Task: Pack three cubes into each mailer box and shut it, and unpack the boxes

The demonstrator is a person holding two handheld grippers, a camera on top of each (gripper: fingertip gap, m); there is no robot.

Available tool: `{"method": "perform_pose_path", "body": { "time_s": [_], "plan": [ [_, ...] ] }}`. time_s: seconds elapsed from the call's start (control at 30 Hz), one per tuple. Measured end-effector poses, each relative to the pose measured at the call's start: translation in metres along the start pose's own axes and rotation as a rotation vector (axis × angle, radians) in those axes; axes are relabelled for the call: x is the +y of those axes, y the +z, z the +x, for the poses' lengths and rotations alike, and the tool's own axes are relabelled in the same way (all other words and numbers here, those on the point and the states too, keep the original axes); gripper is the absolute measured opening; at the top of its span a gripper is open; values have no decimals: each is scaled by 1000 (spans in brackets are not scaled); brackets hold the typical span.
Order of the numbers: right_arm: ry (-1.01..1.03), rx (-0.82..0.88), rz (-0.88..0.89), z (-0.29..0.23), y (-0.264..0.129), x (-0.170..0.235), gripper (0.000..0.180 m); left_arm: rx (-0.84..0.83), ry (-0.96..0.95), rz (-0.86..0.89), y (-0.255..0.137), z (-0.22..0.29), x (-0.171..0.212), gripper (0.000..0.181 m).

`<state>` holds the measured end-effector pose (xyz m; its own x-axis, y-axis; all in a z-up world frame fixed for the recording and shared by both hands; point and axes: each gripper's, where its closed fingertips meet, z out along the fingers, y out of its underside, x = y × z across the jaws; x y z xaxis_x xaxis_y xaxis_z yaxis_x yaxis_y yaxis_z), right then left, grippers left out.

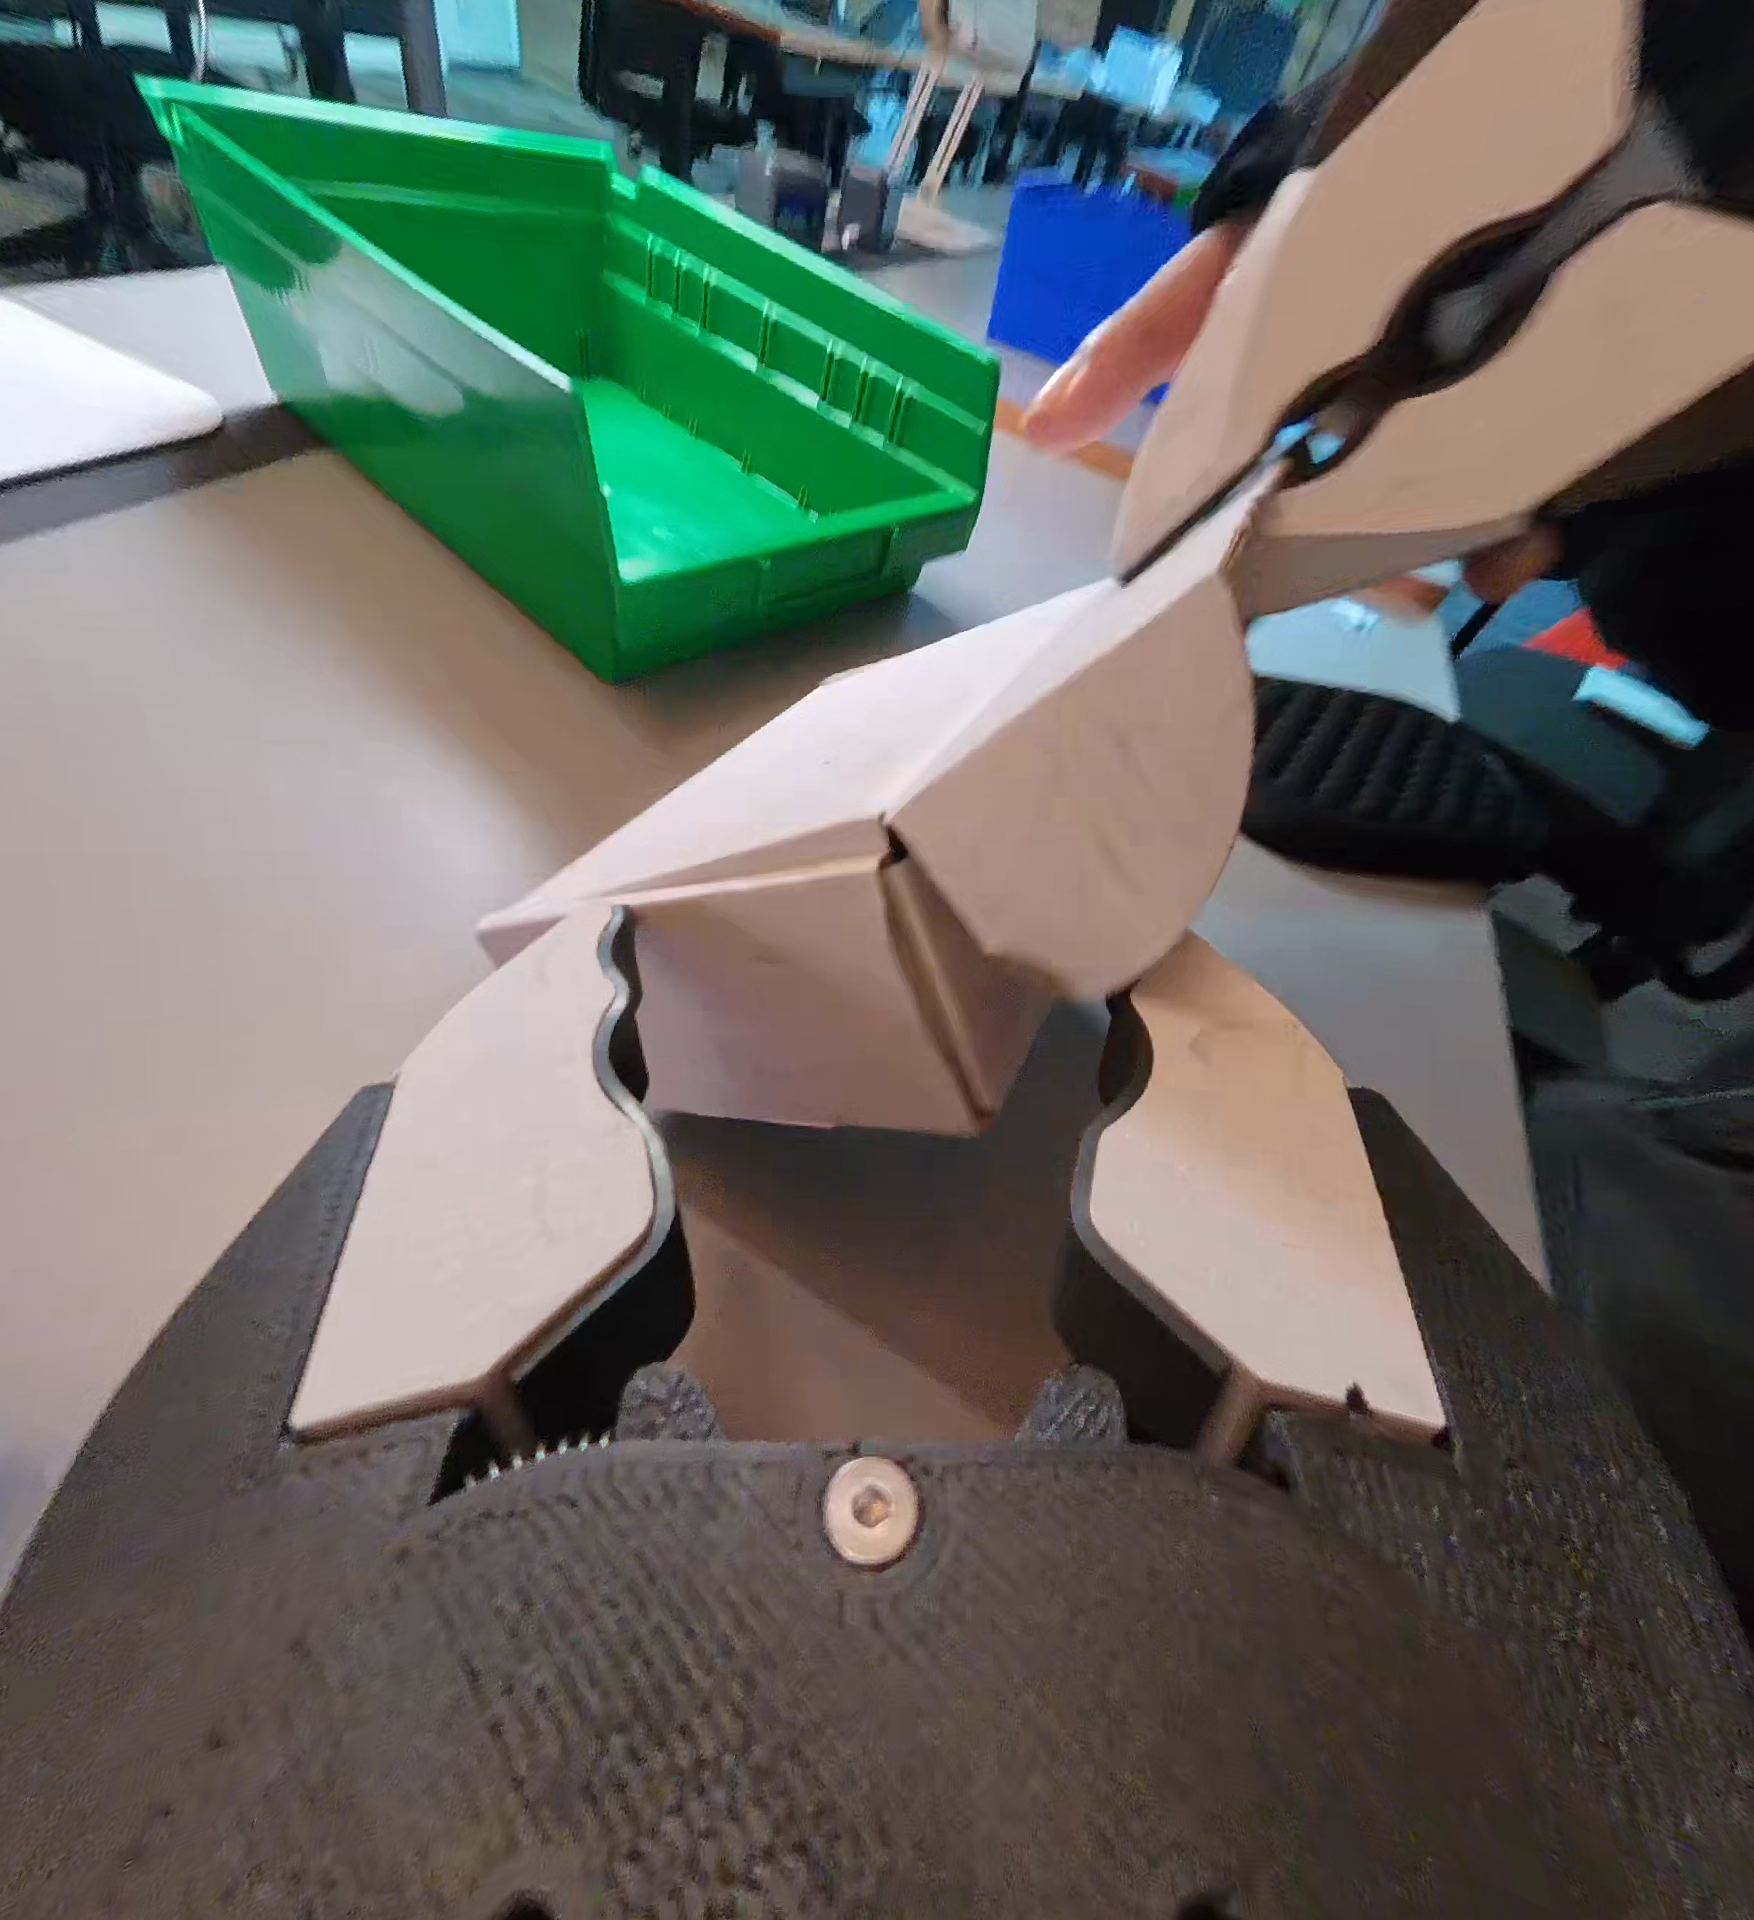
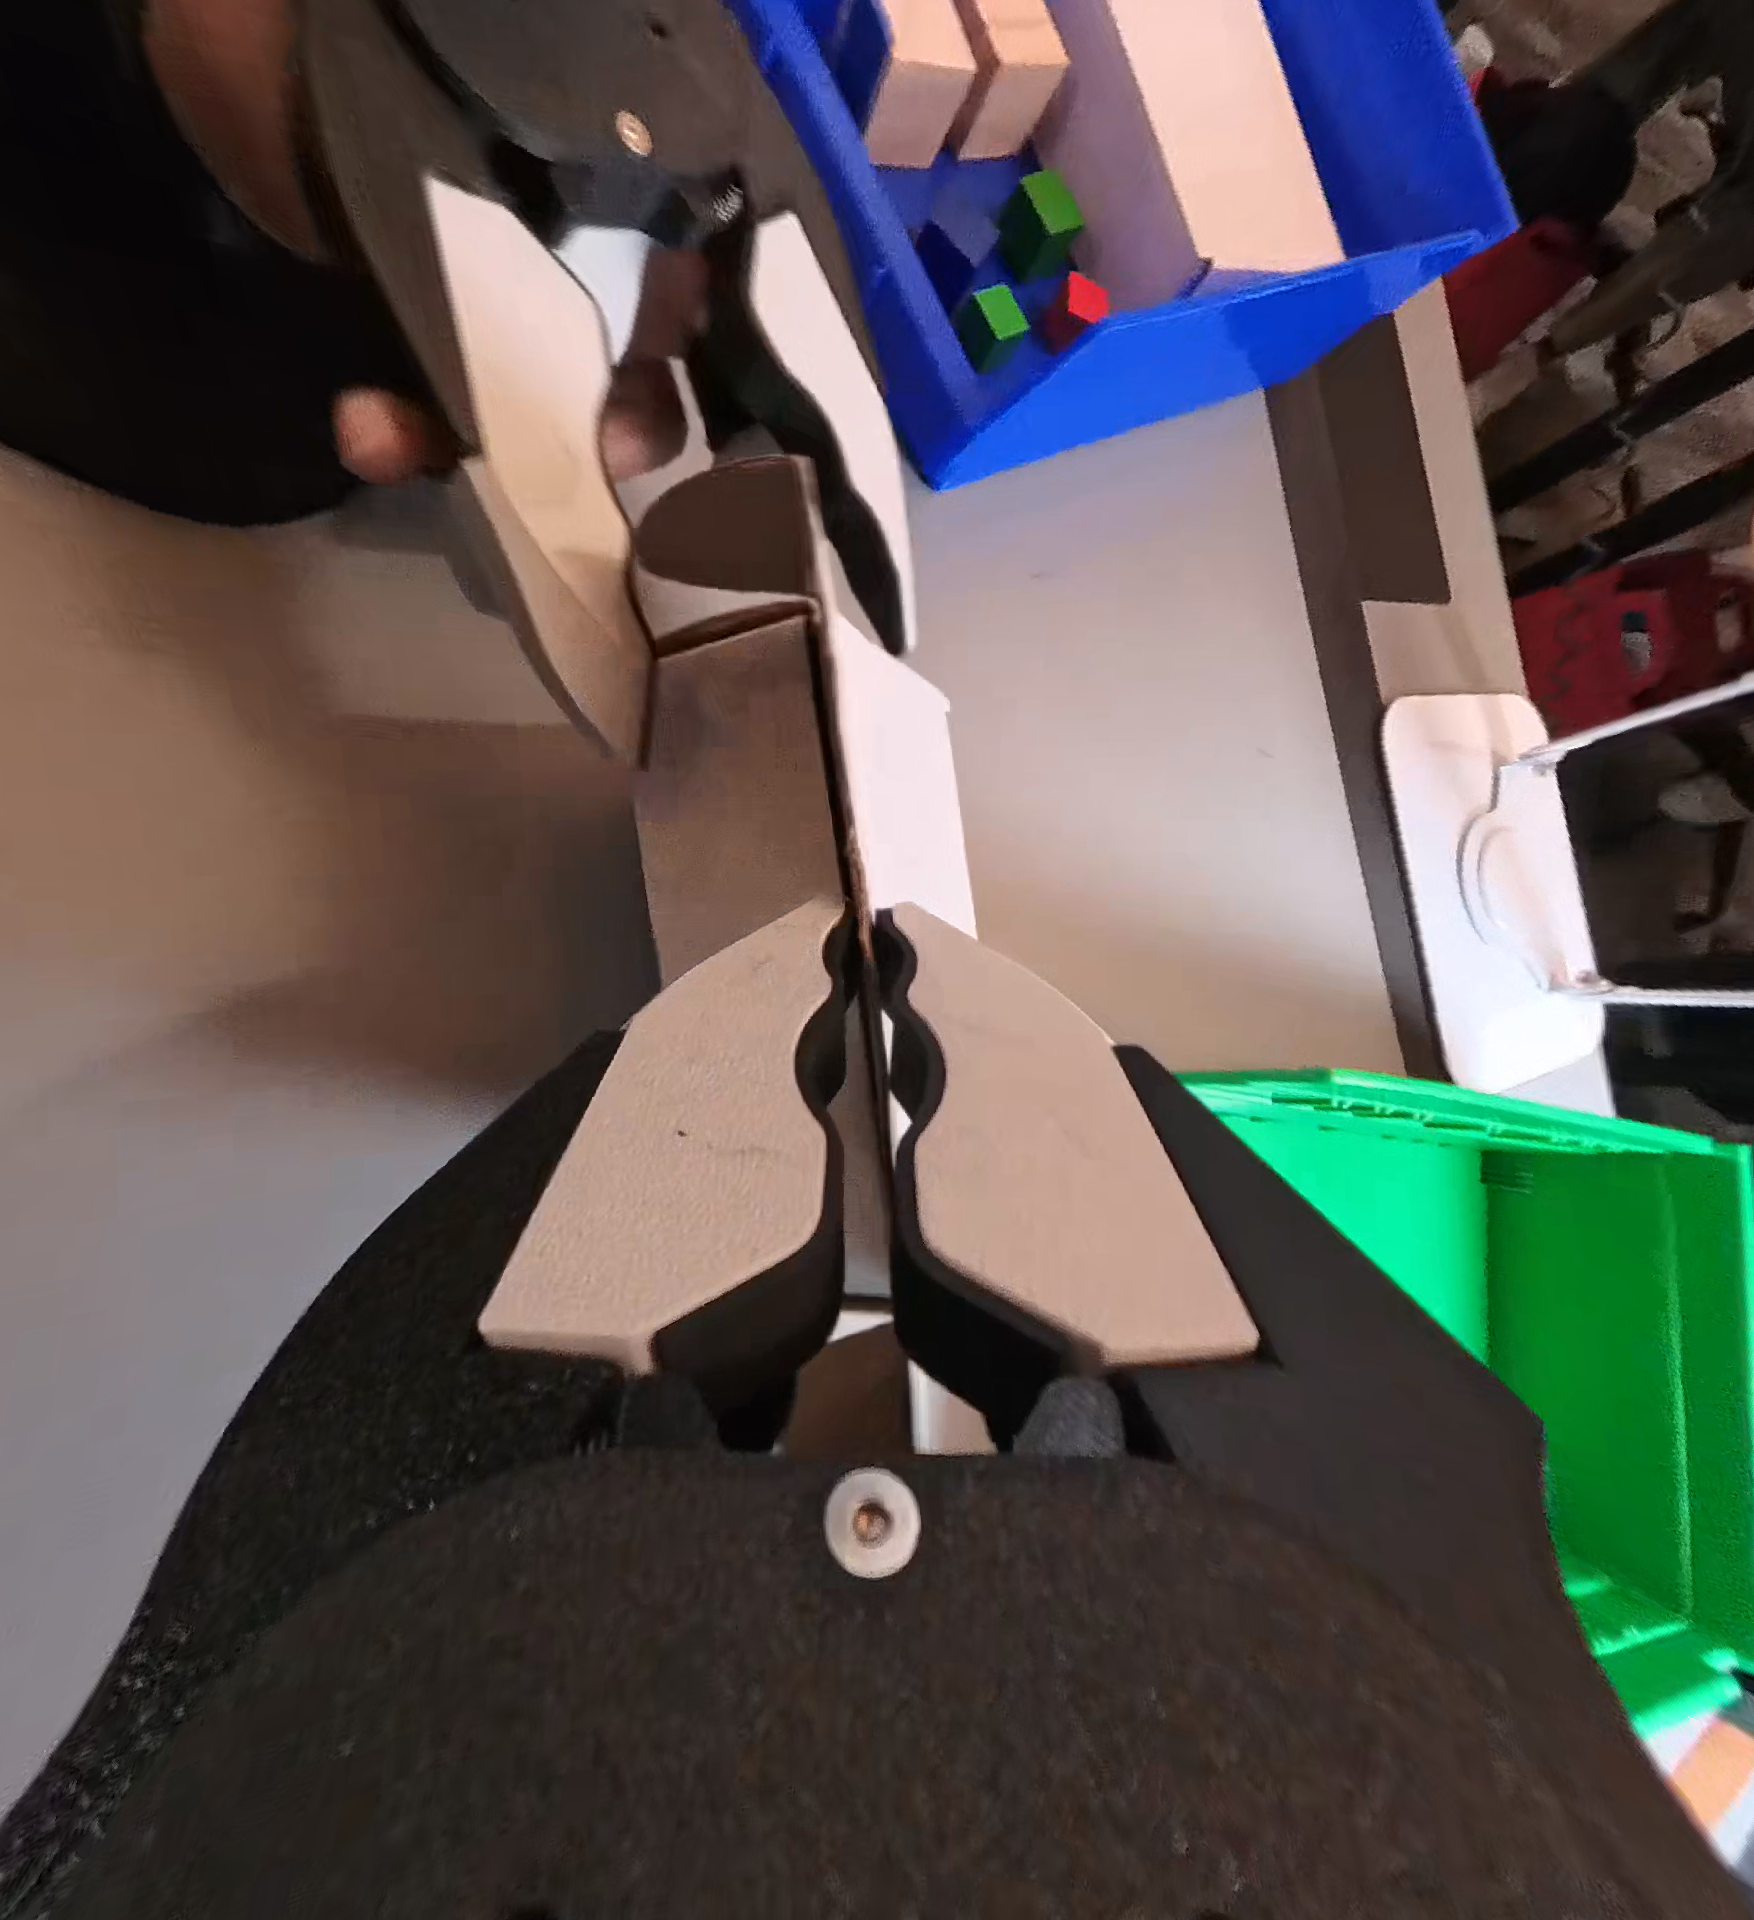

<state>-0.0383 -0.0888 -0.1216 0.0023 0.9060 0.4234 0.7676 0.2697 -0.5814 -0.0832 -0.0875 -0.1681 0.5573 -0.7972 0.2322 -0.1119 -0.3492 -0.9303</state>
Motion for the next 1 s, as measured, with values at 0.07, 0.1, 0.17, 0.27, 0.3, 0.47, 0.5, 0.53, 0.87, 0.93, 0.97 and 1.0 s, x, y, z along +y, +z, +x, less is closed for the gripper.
{"method": "perform_pose_path", "body": {
  "time_s": [0.07,0.1,0.17,0.27,0.3,0.47,0.5,0.53,0.87,0.93,0.97,1.0],
  "plan": [
    [-55,-4,8,-12,6,-5,2,-54,49,-70,9,-6,13,83],
    [-64,-20,22,-18,7,-8,2,-71,86,-109,12,-7,21,80],
    [-63,-32,26,-19,7,-9,2,-116,160,-208,15,-12,38,76],
    [-42,-64,77,-9,-1,-17,2,-195,348,-340,15,-19,62,72],
    [-33,-70,96,-2,-5,-19,1,-207,398,-360,15,-19,66,70],
    [5,-102,89,36,-9,-16,1,-239,507,-335,7,-20,57,63],
    [15,-107,84,43,-8,-15,1,-254,522,-301,2,-21,49,61],
    [24,-108,79,50,-6,-14,1,-267,539,-260,-2,-22,40,60],
    [26,-256,91,54,13,-35,2,-245,804,-351,8,-10,49,10],
    [9,-259,76,62,20,-34,2,-262,823,-377,8,-13,50,9],
    [11,-265,83,67,22,-34,2,-262,824,-385,7,-14,50,9],
    [19,-267,102,76,24,-37,2,-259,816,-394,7,-13,51,8]
  ]
}}
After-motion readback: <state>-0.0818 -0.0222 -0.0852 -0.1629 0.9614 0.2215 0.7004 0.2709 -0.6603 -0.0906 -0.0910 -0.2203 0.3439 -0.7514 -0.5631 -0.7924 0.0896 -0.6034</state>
